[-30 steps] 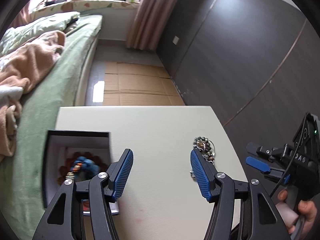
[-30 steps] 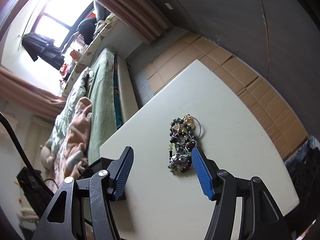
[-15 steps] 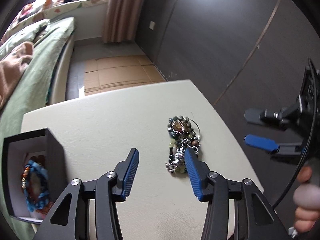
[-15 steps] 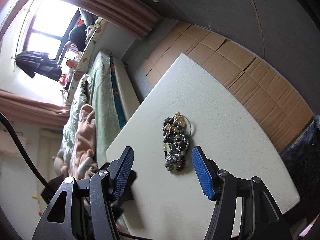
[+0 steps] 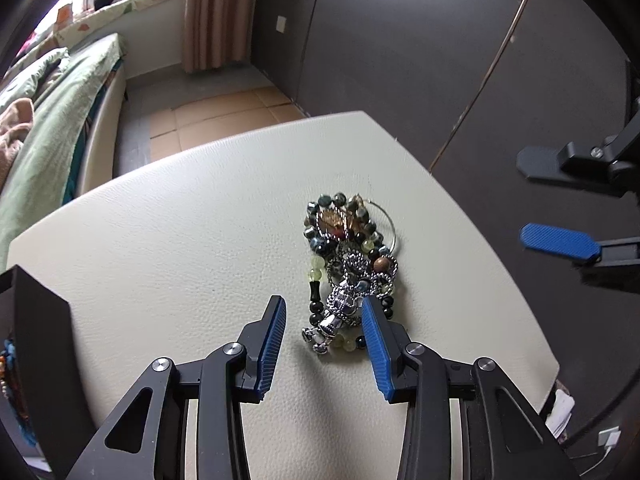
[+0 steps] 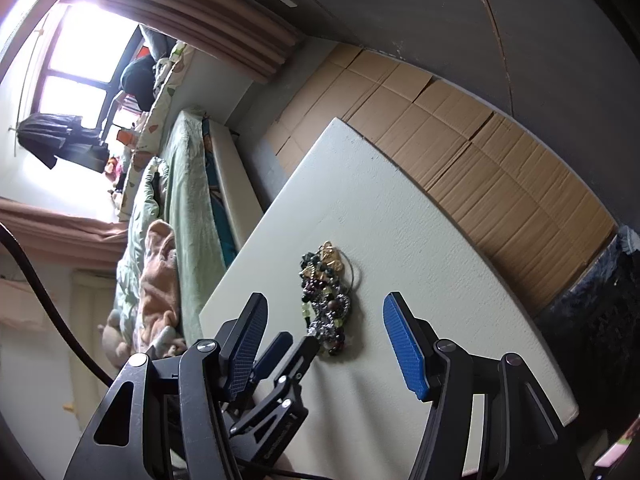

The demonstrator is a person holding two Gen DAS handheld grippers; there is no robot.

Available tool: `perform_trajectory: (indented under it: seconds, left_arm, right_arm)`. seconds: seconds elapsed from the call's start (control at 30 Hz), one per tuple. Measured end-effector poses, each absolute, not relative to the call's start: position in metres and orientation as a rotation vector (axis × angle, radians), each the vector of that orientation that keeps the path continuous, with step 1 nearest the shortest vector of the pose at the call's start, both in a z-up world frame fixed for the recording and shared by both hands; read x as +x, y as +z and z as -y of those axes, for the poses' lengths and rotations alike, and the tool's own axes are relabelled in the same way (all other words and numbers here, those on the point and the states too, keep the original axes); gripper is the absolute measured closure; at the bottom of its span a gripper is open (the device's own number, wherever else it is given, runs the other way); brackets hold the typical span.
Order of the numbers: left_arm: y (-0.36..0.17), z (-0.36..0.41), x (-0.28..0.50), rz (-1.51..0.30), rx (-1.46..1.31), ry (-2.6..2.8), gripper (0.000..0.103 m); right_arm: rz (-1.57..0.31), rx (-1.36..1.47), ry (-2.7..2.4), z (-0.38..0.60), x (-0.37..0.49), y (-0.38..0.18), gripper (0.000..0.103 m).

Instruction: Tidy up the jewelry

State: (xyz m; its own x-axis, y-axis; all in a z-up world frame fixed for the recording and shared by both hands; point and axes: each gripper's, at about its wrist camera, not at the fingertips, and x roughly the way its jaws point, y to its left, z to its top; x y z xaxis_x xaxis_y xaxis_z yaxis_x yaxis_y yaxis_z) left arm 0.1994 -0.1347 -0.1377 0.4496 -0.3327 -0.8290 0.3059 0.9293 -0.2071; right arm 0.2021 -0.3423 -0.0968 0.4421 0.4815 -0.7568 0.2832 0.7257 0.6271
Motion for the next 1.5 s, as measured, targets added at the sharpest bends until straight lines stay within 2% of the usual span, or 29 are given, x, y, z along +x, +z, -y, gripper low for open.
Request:
perform_trajectory:
  seconds: [0.2,0.23,0.27,0.4,0.43,0.97,1.07,1.2,1.37,1.5]
  left_arm:
    - [-0.142,0.145,0.198,-1.017,0.047,-0.392,0.064]
    - [-0.142,0.146,0.198,-1.008,0.062,-0.392,0.075]
    - [-0.142,0.148,0.198,-1.007,0.073,-0.390,0.081]
    - [-0.140,0.141,0.200,-1.017,0.028,-0.398,0.082]
    - [-0.139,0.139,0.200,-1.014,0.018,-0.396,0.088]
    - [-0.070,0.087,0.182,-0.844,-0.159,-0.399,0.087]
    - [-0.060,0.081,0.179,-0.822,-0.180,-0.394,0.087]
    - [-0.050,0.071,0.172,-0.794,-0.194,-0.389,0.087]
    - [-0.040,0.059,0.168,-0.769,-0.219,-0.385,0.087]
    - [-0.034,0.049,0.163,-0.745,-0.247,-0.379,0.087]
  right_arm:
    - [-1.145,0.780,0.128,0.342,0.205,-0.098,0.042]
    - [-1.147,0.777,0.128,0.341,0.206,-0.098,0.042]
    - [-1.148,0.774,0.128,0.340,0.206,-0.099,0.042]
    - [-1.160,0.736,0.122,0.335,0.208,-0.101,0.042]
    - [-1.165,0.724,0.124,0.332,0.208,-0.101,0.042]
    - [-1.217,0.617,0.156,0.299,0.209,-0.118,0.044]
    - [-1.226,0.586,0.163,0.291,0.211,-0.122,0.047]
    - [-1.252,0.547,0.162,0.282,0.215,-0.132,0.057]
    - [-1.279,0.487,0.129,0.275,0.219,-0.142,0.059]
    - [-1.281,0.415,0.112,0.265,0.222,-0.146,0.067]
